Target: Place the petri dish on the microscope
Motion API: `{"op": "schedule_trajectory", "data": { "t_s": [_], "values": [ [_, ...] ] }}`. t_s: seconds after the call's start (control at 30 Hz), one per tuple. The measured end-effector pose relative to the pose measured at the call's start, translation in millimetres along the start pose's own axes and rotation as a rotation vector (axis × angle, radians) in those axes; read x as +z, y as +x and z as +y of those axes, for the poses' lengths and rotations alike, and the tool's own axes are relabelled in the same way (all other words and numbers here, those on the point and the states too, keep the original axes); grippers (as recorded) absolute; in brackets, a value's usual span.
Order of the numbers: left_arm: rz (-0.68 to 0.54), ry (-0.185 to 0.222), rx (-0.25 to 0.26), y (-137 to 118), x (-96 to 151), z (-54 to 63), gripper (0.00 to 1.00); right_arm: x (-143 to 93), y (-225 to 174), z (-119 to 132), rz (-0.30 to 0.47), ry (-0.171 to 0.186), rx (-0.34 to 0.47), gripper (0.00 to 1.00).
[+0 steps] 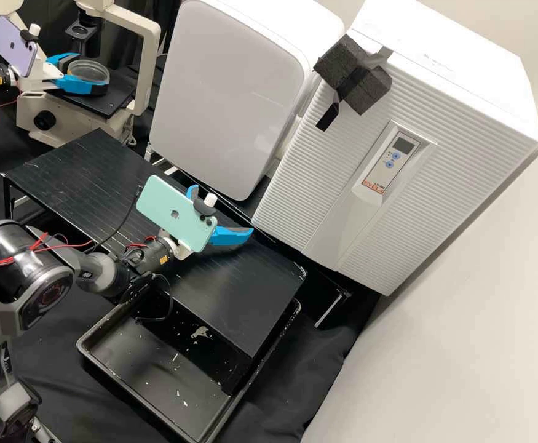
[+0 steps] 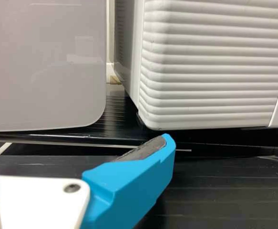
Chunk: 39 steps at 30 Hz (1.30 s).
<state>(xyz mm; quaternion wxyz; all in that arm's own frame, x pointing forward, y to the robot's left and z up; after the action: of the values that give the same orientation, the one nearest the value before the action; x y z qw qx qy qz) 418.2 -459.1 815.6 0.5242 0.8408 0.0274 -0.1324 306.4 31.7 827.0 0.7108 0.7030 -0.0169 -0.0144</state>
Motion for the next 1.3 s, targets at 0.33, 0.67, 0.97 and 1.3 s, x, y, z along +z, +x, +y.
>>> {"op": "schedule_trajectory", "data": {
  "t_s": [0.33, 0.67, 0.97, 1.3],
  "values": [
    [0.007, 0.047, -0.002, -4.8, 0.3, -2.1, 1.0, 0.0, 0.0, 0.0, 0.0, 0.0, 0.0, 1.0],
    [0.095, 0.072, 0.019, -44.6, 3.7, -0.3, 1.0, 0.0, 0.0, 0.0, 0.0, 0.0, 0.0, 1.0],
    [0.115, 0.093, 0.061, -101.2, 33.1, -16.5, 1.0, 0.0, 0.0, 0.0, 0.0, 0.0, 0.0, 1.0],
    [0.021, 0.09, 0.213, -141.5, 72.6, -44.1, 1.0, 0.0, 0.0, 0.0, 0.0, 0.0, 0.0, 1.0]
  ]
}}
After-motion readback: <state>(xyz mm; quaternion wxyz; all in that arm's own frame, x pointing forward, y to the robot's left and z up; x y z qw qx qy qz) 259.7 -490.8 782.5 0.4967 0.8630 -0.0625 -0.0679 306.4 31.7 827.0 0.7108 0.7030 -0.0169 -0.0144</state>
